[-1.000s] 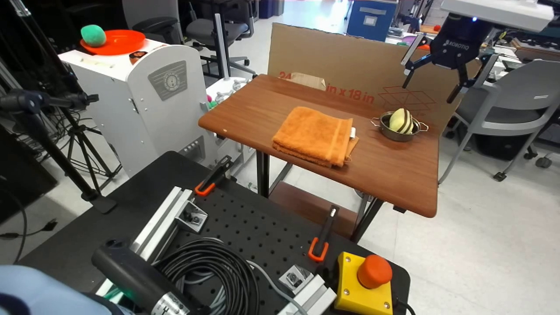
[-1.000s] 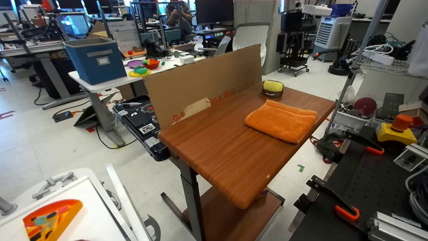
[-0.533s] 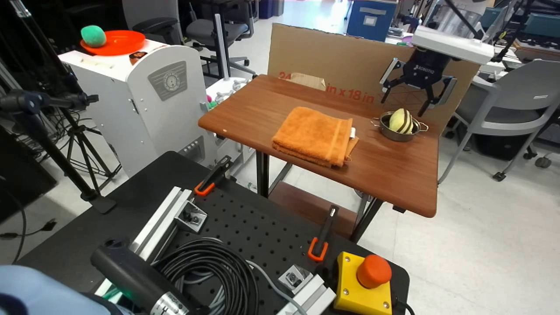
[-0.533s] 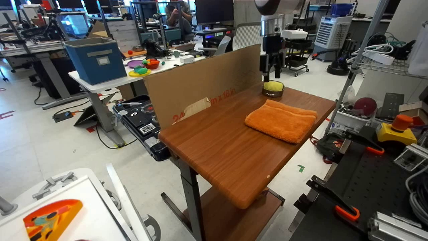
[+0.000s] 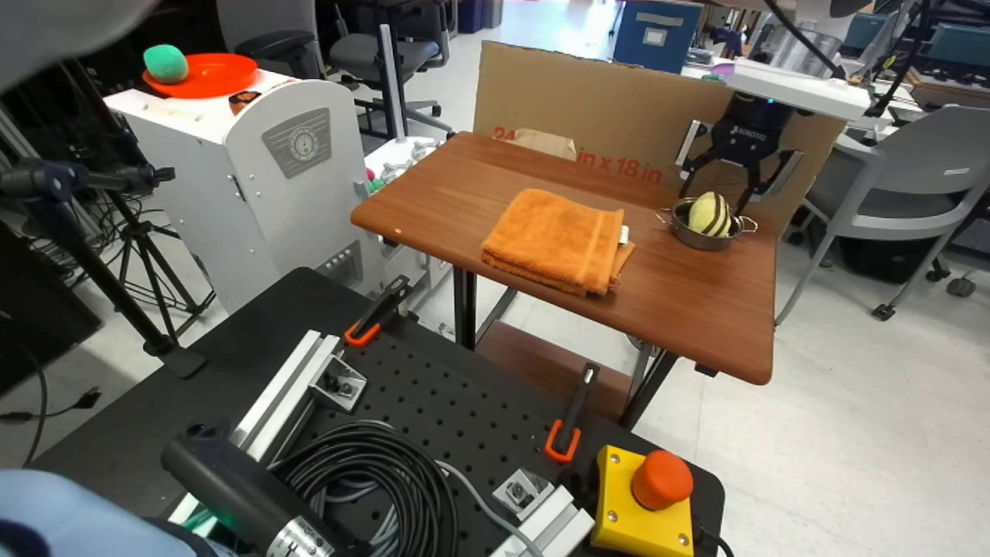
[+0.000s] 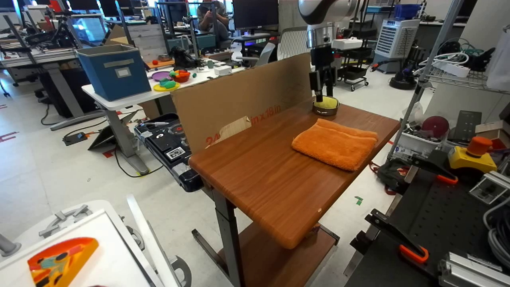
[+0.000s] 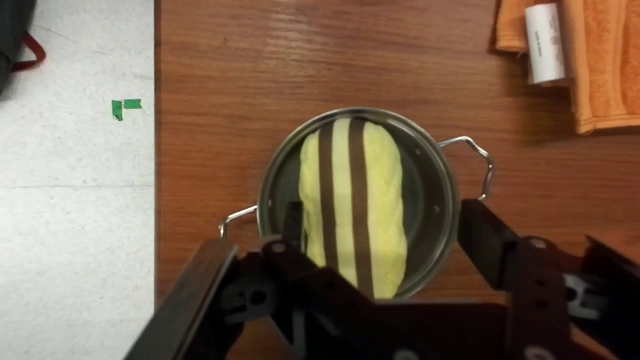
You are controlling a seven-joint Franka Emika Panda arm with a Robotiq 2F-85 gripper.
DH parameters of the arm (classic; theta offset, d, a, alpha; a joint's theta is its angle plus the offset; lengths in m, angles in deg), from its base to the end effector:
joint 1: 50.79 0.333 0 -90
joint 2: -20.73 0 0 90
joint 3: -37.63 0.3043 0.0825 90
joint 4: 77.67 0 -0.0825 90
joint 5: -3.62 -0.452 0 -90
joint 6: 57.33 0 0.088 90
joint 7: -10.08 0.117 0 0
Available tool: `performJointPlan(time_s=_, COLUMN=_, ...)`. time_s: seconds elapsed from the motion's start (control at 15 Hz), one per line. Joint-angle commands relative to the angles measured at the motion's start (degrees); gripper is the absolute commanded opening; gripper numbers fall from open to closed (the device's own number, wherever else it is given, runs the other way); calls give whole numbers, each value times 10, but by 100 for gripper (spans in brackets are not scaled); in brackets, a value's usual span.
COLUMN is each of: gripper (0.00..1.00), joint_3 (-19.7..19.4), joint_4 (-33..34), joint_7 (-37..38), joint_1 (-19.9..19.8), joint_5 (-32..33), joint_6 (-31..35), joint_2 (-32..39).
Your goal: Remove the object from the pot.
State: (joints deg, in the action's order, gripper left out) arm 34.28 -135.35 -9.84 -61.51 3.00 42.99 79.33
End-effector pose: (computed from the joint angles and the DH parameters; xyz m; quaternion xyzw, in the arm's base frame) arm 0.7767 -0.1795 0.1591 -0.9884 -0.0592 0.1383 0.0198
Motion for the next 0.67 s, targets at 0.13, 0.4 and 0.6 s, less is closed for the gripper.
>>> performJointPlan(time_s=0.13, gripper=34, joint_3=1, joint_4=52, joint_7=-1, joint_1=-3, joint_5=32, joint_6=-40, joint_2=34)
performJointPlan(time_s=0.4, gripper=5, joint_3=-4, joint_4=56, joint_7=0, joint_1=0, joint_5=57, joint_6=-48, joint_2=39)
performJointPlan(time_s=0.6, gripper=3, joint_3=-5, joint_4=32, joint_7=-12, joint_1=3, joint_5=61, joint_6=-56, joint_2=10)
